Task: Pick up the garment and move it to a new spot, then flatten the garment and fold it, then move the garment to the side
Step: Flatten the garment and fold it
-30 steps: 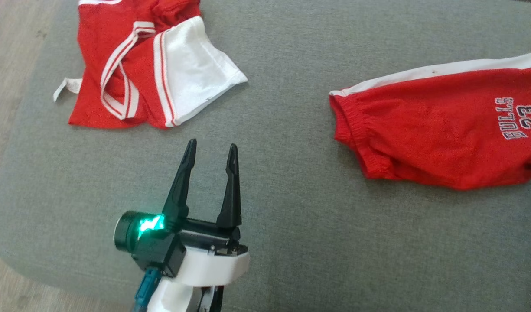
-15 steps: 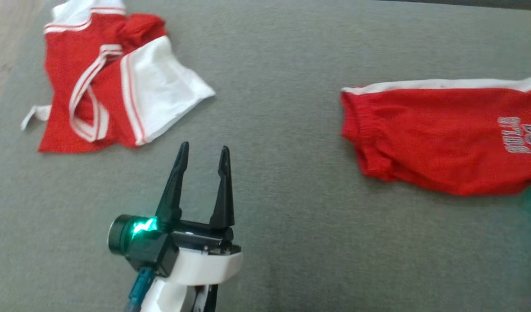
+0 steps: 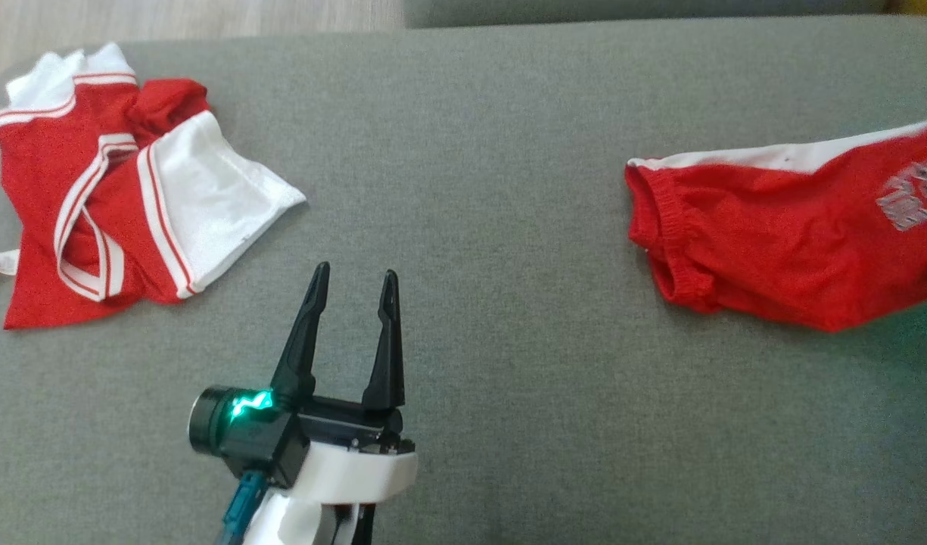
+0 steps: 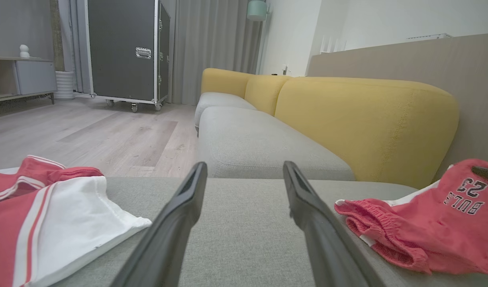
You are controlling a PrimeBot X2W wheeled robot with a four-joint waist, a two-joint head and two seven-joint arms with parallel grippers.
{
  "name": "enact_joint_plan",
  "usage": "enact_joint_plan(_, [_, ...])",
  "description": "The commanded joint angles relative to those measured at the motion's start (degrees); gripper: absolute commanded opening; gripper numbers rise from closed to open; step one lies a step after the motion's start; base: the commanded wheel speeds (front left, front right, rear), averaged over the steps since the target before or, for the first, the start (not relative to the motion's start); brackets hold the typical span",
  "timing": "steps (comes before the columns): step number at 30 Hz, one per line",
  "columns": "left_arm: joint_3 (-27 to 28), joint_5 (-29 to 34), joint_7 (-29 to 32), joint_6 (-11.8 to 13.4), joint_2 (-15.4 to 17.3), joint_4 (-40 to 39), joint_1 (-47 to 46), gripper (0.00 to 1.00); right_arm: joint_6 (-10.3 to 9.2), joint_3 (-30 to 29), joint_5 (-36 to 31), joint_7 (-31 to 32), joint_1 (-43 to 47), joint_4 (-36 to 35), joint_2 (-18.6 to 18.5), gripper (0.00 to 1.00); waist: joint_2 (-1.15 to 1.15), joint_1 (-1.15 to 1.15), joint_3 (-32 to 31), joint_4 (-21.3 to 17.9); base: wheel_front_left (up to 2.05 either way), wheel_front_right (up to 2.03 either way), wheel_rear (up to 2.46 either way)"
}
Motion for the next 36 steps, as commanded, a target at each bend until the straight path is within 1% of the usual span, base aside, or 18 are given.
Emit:
enact_joint_plan(1, [1.8,0.5,-0.3,-0.1,-0.1,-1.4,0.0,1.00,-0.04,1.4,-0.8,-0.7,-0.7,-2.7,-0.3,0.00,0.00,0.00,-1.5,0.2,0.00,0.00,0.00])
enact_joint_plan(7, [1.5,-0.4,-0.3,-0.4,-0.1,-1.1,1.9,1.00,-0.04,5.9,-1.7,0.9,0.7,-9.6,5.4,0.00,0.00,0.00,-4.7,2.1,0.00,0.00,0.00])
enact_joint_plan(10, [1.5,-0.8,-0.3,-0.5,-0.1,-1.2,2.7,1.00,-0.04,8.3,-2.2,2.0,1.6,-11.9,9.3,0.00,0.00,0.00,-5.5,2.9,0.00,0.00,0.00])
enact_joint_plan(12, [1.2,-1.0,-0.3,-0.5,-0.1,-1.2,3.1,1.00,-0.04,10.2,-3.8,2.2,2.2,-12.3,12.3,0.00,0.00,0.00,-5.8,3.5,0.00,0.00,0.00])
enact_joint_plan(13, [0.9,-1.2,-0.3,-0.6,-0.1,-1.2,3.2,1.00,-0.04,11.1,-4.4,2.6,2.6,-12.0,14.0,0.28,0.00,0.00,-5.9,3.9,0.00,0.00,0.00])
enact_joint_plan(14, [0.5,-1.4,-0.3,-0.7,-0.1,-1.1,3.2,1.00,-0.04,11.6,-5.1,2.7,3.1,-11.4,15.6,1.00,0.00,0.00,-6.1,4.3,0.00,0.00,0.00])
enact_joint_plan(15, [0.2,-1.5,-0.3,-0.8,-0.1,-1.0,3.2,1.00,-0.04,12.0,-5.8,2.6,3.5,-10.9,16.9,1.00,0.00,0.00,-6.4,4.6,0.00,0.00,0.00])
enact_joint_plan(16, [0.2,-1.5,-0.3,-0.8,-0.1,-1.0,3.2,1.00,-0.04,12.0,-5.8,2.6,3.5,-10.9,16.9,1.00,0.00,0.00,-6.4,4.6,0.00,0.00,0.00])
enact_joint_plan(19, [0.0,-1.6,-0.3,-0.5,-0.1,-1.1,3.4,1.00,-0.04,11.6,-6.0,1.3,5.1,-11.4,19.5,1.00,0.00,0.00,-7.5,5.3,0.00,0.00,0.00])
enact_joint_plan(22, [1.3,-1.3,-0.3,0.4,-0.1,-1.1,4.6,1.00,-0.04,9.2,-7.3,-0.8,7.0,-13.7,19.0,1.00,0.00,0.00,-9.0,5.1,0.00,0.00,0.00])
enact_joint_plan(25, [3.4,-1.0,-0.3,1.2,-0.1,-0.9,6.6,1.00,-0.04,6.6,-10.2,-1.7,10.5,-17.3,17.3,1.00,0.00,0.00,-10.8,4.0,0.00,0.00,0.00])
enact_joint_plan(27, [4.8,-0.1,-0.3,1.6,-0.1,-0.6,8.2,1.00,-0.04,3.6,-11.6,-1.9,13.7,-20.9,16.8,1.00,0.00,0.00,-12.1,2.8,0.00,0.00,0.00])
enact_joint_plan(31, [7.5,2.0,-0.3,2.7,0.1,-0.4,11.5,1.00,-0.04,-3.7,-16.1,-1.9,22.1,-30.7,17.0,1.00,0.00,0.00,-13.2,0.4,0.00,0.00,0.00])
enact_joint_plan(33, [8.7,2.4,-0.3,2.8,0.0,-1.0,12.8,1.00,-0.04,-7.6,-19.4,-1.9,26.8,-35.0,17.8,1.00,0.00,0.00,-13.9,-0.4,0.00,0.00,0.00])
enact_joint_plan(36, [10.3,3.0,-0.3,3.0,0.0,-1.4,15.2,1.00,-0.04,-12.1,-22.3,-1.9,33.9,-39.3,20.4,1.00,0.00,0.00,-15.3,-1.4,0.00,0.00,0.00])
